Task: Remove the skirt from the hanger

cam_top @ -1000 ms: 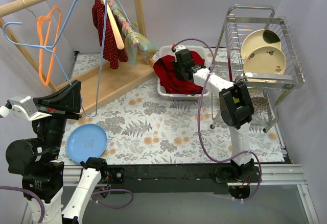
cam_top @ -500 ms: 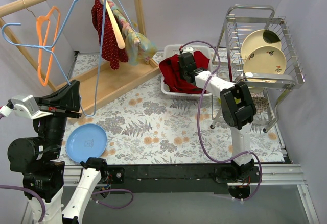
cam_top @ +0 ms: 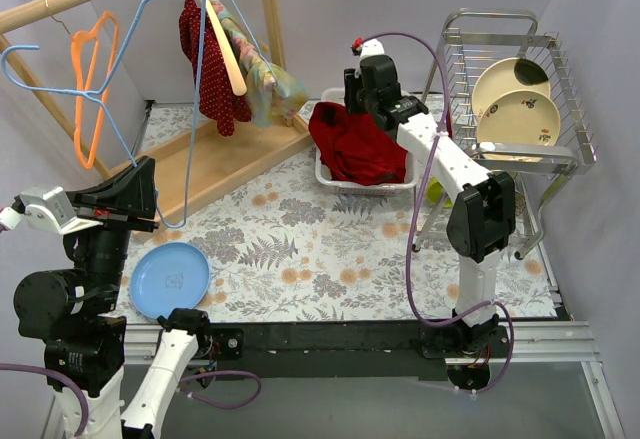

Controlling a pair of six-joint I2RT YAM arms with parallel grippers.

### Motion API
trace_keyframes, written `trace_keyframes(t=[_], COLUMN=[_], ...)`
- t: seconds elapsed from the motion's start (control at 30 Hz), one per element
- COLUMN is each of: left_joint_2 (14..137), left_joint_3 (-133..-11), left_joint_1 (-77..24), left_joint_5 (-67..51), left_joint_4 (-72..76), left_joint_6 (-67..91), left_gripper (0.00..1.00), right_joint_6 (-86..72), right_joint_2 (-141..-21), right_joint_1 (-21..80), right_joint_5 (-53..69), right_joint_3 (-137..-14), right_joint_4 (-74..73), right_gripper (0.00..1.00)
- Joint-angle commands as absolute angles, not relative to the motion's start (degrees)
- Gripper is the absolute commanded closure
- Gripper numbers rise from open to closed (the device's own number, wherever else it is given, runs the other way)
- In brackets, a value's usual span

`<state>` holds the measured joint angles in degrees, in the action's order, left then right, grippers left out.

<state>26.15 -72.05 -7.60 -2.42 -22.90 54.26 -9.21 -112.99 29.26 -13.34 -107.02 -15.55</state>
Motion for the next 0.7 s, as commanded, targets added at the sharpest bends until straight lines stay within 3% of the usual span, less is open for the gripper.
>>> trace_keyframes(t=[0.0,0.07,0.2,0.3,0.57,0.67], left_joint_2=[27.25,27.51,27.6,27.51,27.69,27.6], left_joint_3=[-73.39,-73.3,-72.78,-72.6,-72.16,-72.07], left_joint_1=[-7.29,-7.29,-7.29,-7.29,-7.29,-7.29], left_joint_5=[-2.81,-2.99,-3.08,-3.08,-2.73,-2.55], left_joint_4=[-22.59,-22.41,-22.24,-22.24,-22.15,-22.15], left_joint_6=[54.05,54.05,54.14,53.88,53.53,53.44], left_gripper=[1.0,1.0,1.0,1.0,1.0,1.0], right_joint_6=[-10.01,-10.72,-11.95,-12.04,-13.01,-12.31], right_joint_2=[-116.62,-118.38,-125.66,-127.79,-130.33,-130.69], right_joint_1=[29.09,29.09,29.09,29.09,29.18,29.09], right_joint_5=[-7.93,-5.81,-0.45,2.63,-2.37,-1.32], right_joint_3=[-113.71,-116.09,-124.09,-124.72,-117.6,-117.77], right_joint_4=[-15.3,-14.16,-13.28,-9.5,-4.66,-5.53], right_gripper=[0.58,0.58,0.34,0.26,0.27,0.48])
